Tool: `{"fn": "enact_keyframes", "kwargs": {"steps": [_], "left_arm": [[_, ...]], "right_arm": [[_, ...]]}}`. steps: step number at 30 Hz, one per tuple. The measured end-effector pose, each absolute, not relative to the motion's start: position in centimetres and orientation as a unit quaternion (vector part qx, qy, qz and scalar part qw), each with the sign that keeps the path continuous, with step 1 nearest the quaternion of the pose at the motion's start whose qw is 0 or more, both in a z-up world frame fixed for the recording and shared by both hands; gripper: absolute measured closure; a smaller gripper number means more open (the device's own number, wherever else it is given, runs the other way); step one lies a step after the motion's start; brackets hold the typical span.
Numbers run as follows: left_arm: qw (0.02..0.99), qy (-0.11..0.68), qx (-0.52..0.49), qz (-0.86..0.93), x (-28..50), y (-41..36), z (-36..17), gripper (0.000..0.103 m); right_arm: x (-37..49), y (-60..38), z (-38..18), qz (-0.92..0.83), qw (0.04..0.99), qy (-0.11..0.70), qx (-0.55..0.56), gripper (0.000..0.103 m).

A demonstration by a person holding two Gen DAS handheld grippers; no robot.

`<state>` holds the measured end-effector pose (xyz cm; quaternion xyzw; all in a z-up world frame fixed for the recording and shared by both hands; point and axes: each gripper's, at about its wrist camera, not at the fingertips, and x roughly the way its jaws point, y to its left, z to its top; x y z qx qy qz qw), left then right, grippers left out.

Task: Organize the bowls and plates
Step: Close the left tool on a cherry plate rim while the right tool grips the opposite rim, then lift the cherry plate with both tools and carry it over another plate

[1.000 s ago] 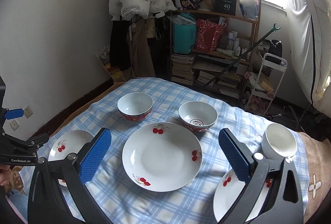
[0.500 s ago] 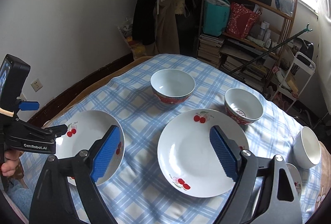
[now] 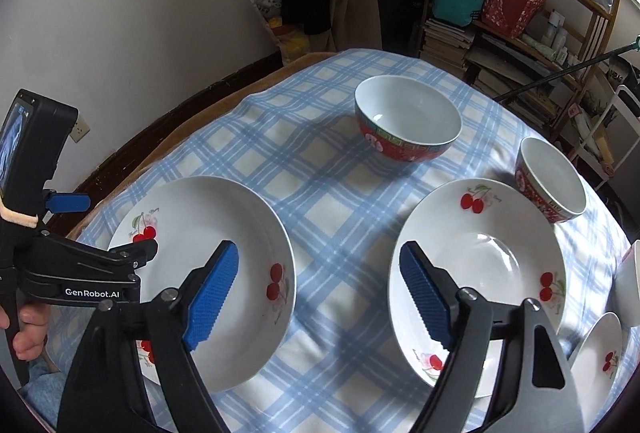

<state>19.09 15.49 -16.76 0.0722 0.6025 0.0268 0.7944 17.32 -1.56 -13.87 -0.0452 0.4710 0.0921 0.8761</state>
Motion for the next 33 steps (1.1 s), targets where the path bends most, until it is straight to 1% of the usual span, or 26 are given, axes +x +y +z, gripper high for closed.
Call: {"fn": "enact_keyframes", "kwargs": {"steps": [6, 8, 9, 10, 11, 13, 14, 15, 16, 17, 18, 19, 20, 22, 25, 28, 33], "left_arm": [[0.784, 0.617, 0.049, 0.041, 19.6, 17.2, -18.0, 0.001], [0.781, 0.621, 0.039, 0.04, 19.6, 17.8, -18.2, 0.001], [0.78, 0.624, 0.035, 0.039, 19.6, 17.9, -18.4, 0.001], [0.778, 0.626, 0.032, 0.035, 19.6, 18.0, -18.5, 0.005], [0.778, 0.627, 0.03, 0.028, 19.5, 18.0, -18.6, 0.013], [0.777, 0.629, 0.028, 0.015, 19.5, 18.1, -19.0, 0.021], [0.778, 0.628, 0.018, 0.01, 19.4, 18.2, -19.0, 0.026], [0.778, 0.628, 0.001, 0.005, 19.4, 18.5, -19.0, 0.031], [0.777, 0.629, -0.022, -0.002, 19.4, 18.8, -19.0, 0.043], [0.775, 0.63, -0.047, -0.008, 19.4, 19.2, -19.0, 0.053], [0.772, 0.632, -0.067, -0.014, 19.4, 19.5, -19.0, 0.057], [0.771, 0.632, -0.079, -0.022, 19.4, 19.7, -19.0, 0.064], [0.77, 0.631, -0.087, -0.03, 19.3, 19.9, -19.1, 0.07], [0.77, 0.63, -0.093, -0.032, 19.2, 20.2, -19.1, 0.071], [0.771, 0.628, -0.103, -0.033, 19.1, 20.8, -19.0, 0.073], [0.774, 0.624, -0.1, -0.036, 18.6, 20.7, -18.4, 0.075], [0.77, 0.63, -0.09, -0.056, 17.9, 19.6, -18.1, 0.075]], "right_arm": [[17.9, -1.0, -15.8, 0.103, 0.859, 0.499, -0.046, 0.02], [17.9, -0.9, -16.2, 0.104, 0.853, 0.508, -0.049, 0.024], [18.0, -0.8, -16.5, 0.107, 0.849, 0.514, -0.051, 0.03], [18.0, -0.8, -16.7, 0.109, 0.845, 0.521, -0.053, 0.034], [18.0, -0.8, -17.0, 0.11, 0.841, 0.528, -0.053, 0.037], [18.0, -0.9, -17.4, 0.116, 0.834, 0.537, -0.05, 0.052], [18.0, -1.0, -17.7, 0.116, 0.831, 0.541, -0.048, 0.054], [18.0, -1.1, -18.0, 0.114, 0.829, 0.546, -0.047, 0.06], [18.1, -1.3, -18.2, 0.111, 0.827, 0.55, -0.044, 0.065], [18.1, -1.4, -18.4, 0.116, 0.825, 0.552, -0.034, 0.067], [18.1, -1.6, -18.4, 0.121, 0.824, 0.553, -0.021, 0.072], [18.1, -1.7, -18.4, 0.126, 0.822, 0.555, -0.011, 0.078], [18.1, -1.6, -18.5, 0.131, 0.82, 0.557, -0.006, 0.081], [18.2, -1.3, -18.5, 0.14, 0.817, 0.56, -0.005, 0.092], [18.2, -1.0, -18.4, 0.138, 0.814, 0.564, -0.007, 0.091], [18.3, -1.7, -18.5, 0.141, 0.808, 0.572, 0.015, 0.092], [17.1, -2.8, -18.2, 0.138, 0.807, 0.574, 0.021, 0.092]]}}
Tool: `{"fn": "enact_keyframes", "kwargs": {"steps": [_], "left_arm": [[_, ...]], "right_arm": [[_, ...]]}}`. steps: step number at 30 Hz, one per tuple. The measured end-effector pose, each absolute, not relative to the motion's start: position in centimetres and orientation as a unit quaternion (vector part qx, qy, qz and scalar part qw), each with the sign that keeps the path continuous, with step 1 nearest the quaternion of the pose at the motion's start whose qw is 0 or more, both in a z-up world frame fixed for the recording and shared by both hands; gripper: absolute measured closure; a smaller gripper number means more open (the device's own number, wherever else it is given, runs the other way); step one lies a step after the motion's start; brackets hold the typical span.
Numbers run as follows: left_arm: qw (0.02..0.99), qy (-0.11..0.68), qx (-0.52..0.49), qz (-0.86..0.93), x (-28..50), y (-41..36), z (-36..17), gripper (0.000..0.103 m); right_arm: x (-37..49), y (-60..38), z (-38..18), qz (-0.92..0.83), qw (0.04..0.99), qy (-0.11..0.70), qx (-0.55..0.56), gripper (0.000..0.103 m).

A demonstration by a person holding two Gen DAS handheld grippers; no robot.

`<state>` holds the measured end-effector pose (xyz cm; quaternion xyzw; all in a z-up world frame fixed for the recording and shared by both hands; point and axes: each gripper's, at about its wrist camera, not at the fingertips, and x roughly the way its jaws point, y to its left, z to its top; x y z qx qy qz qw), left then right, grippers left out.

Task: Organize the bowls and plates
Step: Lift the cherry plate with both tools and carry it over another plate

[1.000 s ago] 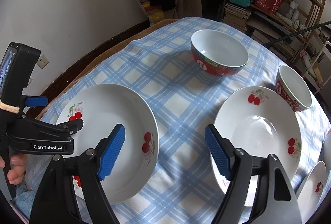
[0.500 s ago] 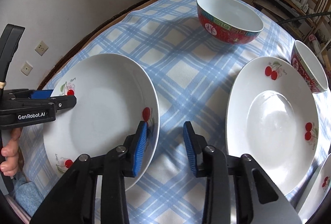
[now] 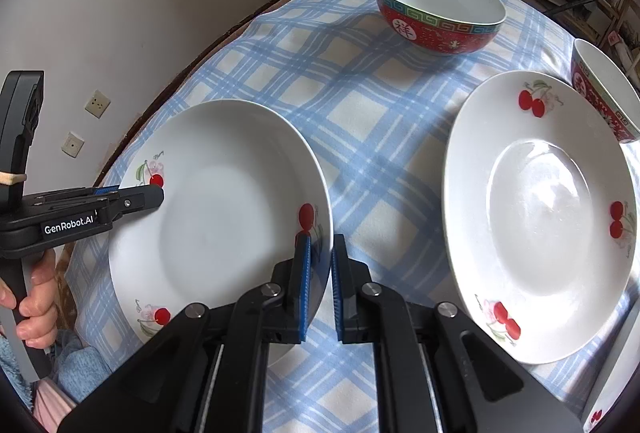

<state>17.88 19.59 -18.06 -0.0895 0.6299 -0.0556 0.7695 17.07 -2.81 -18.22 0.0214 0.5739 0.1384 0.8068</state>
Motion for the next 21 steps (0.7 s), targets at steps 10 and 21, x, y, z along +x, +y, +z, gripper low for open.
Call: {"fn": "enact_keyframes", "kwargs": {"steps": [10, 21], "left_arm": [[0.758, 0.646, -0.046, -0.074, 16.4, 15.6, -17.2, 0.076], [0.736, 0.669, -0.006, -0.108, 13.6, 11.1, -17.5, 0.076]], "right_arm": [[14.8, -5.6, -18.2, 0.118, 0.802, 0.584, 0.027, 0.092], [11.7, -8.9, -18.6, 0.1, 0.797, 0.595, 0.035, 0.092]]}}
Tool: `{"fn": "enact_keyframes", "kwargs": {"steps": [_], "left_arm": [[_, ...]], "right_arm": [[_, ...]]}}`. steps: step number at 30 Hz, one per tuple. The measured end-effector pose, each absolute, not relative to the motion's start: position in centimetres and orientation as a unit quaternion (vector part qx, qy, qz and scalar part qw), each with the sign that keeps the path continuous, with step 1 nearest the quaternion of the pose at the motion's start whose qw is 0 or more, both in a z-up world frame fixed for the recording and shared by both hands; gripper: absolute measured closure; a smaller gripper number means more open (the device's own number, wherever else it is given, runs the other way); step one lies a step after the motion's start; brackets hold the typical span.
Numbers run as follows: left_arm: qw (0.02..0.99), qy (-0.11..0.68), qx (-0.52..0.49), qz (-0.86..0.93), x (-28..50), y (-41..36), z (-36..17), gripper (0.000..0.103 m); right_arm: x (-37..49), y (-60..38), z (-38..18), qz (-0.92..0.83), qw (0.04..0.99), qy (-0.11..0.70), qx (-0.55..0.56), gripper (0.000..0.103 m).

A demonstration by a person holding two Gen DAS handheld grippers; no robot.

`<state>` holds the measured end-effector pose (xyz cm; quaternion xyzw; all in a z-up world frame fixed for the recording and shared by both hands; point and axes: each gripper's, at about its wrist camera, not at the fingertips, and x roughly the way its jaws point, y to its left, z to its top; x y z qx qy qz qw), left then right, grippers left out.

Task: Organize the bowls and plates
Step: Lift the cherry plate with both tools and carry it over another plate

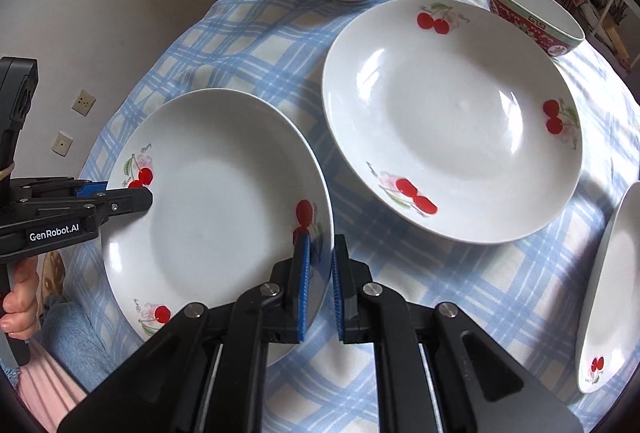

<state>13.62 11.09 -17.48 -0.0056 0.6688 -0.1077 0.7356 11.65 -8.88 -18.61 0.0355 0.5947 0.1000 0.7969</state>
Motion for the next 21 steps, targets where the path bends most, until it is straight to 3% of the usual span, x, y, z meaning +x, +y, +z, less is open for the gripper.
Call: {"fn": "enact_keyframes", "kwargs": {"steps": [21], "left_arm": [[0.704, 0.685, 0.05, -0.179, 8.2, 1.8, -18.7, 0.075]], "right_arm": [[7.0, -15.4, -18.1, 0.051, 0.786, 0.614, 0.049, 0.092]]}}
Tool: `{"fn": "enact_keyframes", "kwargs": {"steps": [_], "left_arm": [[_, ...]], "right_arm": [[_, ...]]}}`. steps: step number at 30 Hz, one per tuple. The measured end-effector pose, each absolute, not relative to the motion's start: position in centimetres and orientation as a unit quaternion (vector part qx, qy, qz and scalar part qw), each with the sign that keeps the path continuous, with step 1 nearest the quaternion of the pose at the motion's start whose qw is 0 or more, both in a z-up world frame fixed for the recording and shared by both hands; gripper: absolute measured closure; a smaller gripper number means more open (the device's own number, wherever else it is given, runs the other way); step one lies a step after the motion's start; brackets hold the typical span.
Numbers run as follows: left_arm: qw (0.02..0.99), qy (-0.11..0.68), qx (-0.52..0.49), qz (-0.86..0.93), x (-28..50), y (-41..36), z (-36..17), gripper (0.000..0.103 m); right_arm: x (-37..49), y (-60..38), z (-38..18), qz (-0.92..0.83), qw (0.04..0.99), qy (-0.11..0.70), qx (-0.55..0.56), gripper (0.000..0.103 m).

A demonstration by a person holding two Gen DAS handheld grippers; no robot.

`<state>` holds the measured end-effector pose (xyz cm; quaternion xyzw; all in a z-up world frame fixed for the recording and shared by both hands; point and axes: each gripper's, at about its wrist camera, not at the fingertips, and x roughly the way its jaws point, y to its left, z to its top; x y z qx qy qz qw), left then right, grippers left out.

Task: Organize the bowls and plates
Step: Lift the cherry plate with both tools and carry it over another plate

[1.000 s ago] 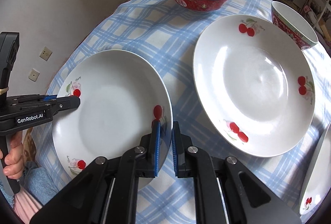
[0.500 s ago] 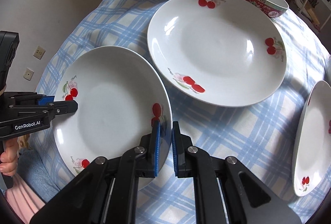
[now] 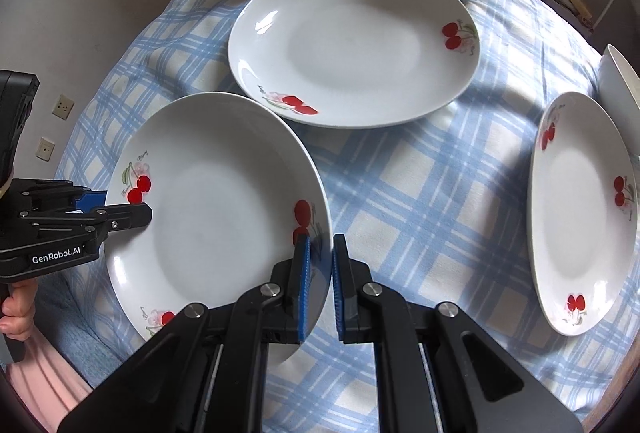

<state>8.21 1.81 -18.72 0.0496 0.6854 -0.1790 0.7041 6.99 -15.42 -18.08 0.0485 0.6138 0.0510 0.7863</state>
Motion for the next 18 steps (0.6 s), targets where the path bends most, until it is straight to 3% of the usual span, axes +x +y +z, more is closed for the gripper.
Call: {"fn": "enact_keyframes", "kwargs": {"steps": [8, 18], "left_arm": [[0.7, 0.684, 0.061, -0.195, 6.4, -2.2, -19.2, 0.075], [0.698, 0.686, 0.078, -0.192, 8.8, -0.9, -19.2, 0.075]], "right_arm": [[5.9, -18.0, -18.2, 0.022, 0.783, 0.619, 0.063, 0.091], [5.8, -17.5, -18.1, 0.02, 0.789, 0.611, 0.056, 0.09]]}}
